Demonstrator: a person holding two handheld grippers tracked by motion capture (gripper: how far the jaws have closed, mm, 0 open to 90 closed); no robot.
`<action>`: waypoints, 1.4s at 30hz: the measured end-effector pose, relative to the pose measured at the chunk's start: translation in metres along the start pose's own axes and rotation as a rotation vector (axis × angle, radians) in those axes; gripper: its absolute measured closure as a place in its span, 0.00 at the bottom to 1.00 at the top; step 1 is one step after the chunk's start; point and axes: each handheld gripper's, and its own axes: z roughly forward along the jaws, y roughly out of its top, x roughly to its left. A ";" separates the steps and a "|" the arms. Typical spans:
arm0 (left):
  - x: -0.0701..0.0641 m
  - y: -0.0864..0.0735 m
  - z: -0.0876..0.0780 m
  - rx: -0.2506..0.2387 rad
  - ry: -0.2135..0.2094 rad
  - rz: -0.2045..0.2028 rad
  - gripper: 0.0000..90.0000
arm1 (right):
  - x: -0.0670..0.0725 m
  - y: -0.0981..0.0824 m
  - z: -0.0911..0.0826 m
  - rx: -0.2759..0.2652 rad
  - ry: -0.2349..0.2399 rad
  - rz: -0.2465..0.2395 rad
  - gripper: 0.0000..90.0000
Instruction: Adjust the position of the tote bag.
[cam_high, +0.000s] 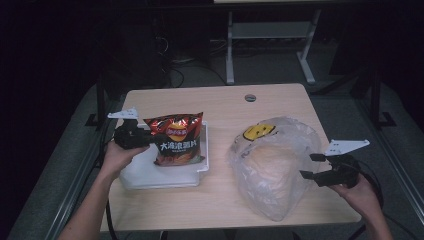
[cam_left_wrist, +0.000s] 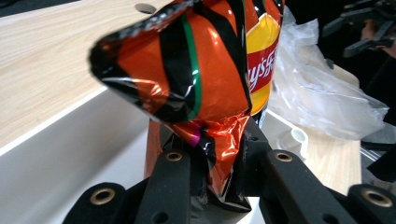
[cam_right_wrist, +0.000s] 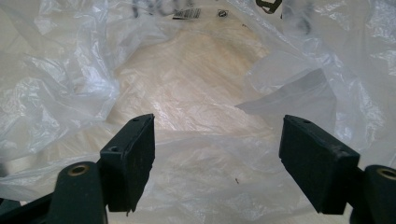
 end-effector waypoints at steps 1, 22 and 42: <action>0.001 0.000 0.000 0.004 0.004 0.001 0.85 | 0.000 0.000 0.000 0.001 0.001 0.000 0.29; 0.009 -0.001 0.003 -0.001 0.091 -0.030 0.71 | 0.000 0.002 0.000 0.001 0.000 0.008 0.29; 0.013 -0.001 -0.008 -0.008 0.149 -0.060 0.59 | 0.001 0.002 -0.003 0.000 -0.003 0.004 0.29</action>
